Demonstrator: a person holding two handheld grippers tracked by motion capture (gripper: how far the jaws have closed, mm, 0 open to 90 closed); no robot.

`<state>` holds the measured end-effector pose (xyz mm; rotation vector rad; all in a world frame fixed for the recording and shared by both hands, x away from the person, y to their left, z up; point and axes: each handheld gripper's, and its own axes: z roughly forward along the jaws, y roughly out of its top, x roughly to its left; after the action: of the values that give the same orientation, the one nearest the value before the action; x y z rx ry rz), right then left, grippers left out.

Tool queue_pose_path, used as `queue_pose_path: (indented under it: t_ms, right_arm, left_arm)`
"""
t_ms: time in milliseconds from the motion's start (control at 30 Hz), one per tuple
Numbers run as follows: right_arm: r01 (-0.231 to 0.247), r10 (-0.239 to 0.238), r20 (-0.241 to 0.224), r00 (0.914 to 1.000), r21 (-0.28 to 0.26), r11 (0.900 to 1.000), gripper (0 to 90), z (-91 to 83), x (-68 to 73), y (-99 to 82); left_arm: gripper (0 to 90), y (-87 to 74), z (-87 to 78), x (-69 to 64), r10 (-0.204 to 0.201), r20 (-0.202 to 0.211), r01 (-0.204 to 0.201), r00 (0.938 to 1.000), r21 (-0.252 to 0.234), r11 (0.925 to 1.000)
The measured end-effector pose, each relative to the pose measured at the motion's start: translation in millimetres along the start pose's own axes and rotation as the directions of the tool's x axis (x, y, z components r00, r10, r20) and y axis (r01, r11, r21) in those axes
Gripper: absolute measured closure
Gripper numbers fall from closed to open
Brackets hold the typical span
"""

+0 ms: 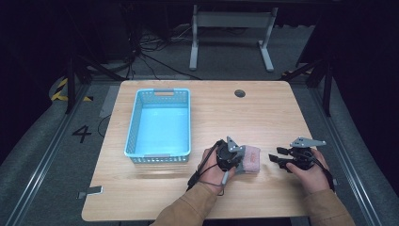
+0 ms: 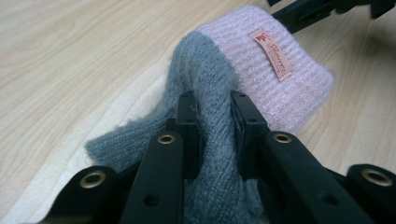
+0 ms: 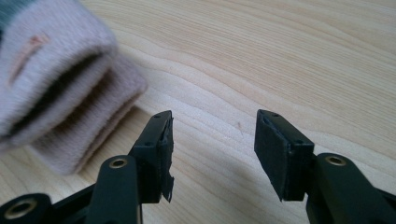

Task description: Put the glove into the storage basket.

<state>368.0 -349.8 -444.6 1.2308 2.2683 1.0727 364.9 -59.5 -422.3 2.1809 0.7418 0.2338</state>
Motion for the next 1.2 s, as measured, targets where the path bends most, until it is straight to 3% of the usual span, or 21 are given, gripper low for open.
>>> queue_pose_path:
  t_ms: [233, 500, 667, 867, 1200]
  right_arm:
    - [0.003, -0.003, 0.0, 1.0, 0.0, 1.0, 48.0, 3.0, -1.0, 0.7]
    - [-0.004, 0.004, 0.005, 1.0, 0.001, 1.0, 47.9, 2.9, -3.0, 0.2]
    - [-0.007, 0.007, 0.004, 1.0, 0.002, 1.0, 47.6, 3.8, -2.2, 0.0]
    - [-0.008, 0.008, 0.006, 0.9999, 0.004, 1.0, 47.4, 4.5, -2.0, -0.5]
    - [-0.017, 0.016, 0.009, 0.9998, 0.003, 0.9999, 47.0, 0.4, -2.6, -4.1]
  left_arm:
    - [76.3, 10.5, -18.8, 1.7, 0.004, -0.004, -0.004, 1.0, -0.027, 0.9996]
    - [76.2, 22.0, -43.3, 13.3, 0.017, -0.018, -0.018, 0.9997, -0.038, 0.9991]
    - [76.3, 24.8, -57.4, 23.7, 0.019, -0.034, -0.02, 0.9993, -0.048, 0.9986]
    - [76.2, 23.7, -73.2, 40.0, -0.01, -0.042, 0.007, 0.9991, -0.061, 0.9981]
    - [76.2, 17.5, -96.5, 69.7, -0.035, -0.094, 0.028, 0.9949, -0.072, 0.997]
